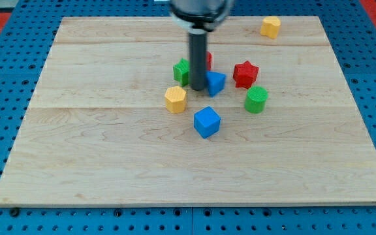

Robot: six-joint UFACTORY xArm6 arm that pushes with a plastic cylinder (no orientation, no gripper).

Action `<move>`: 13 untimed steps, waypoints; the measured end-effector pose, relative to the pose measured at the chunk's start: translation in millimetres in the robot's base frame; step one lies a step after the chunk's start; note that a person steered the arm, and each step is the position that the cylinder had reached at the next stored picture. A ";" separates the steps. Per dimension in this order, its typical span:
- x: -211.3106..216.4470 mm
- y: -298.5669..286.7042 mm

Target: Push the yellow hexagon into the yellow heart

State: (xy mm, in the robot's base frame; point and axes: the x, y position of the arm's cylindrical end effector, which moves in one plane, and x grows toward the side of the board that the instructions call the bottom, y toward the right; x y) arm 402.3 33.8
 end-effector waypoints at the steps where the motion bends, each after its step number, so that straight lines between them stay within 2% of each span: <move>1: 38.0 -12.0; 2: 39.7 -94.0; 3: 6.4 -155.6; 4: 37.9 -156.9; 5: 35.1 -182.8; 6: 11.8 -206.8; 7: -20.2 -205.3; 10: -138.1 1.7; 13: -161.8 -65.0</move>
State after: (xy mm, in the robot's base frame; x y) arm 240.5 -31.2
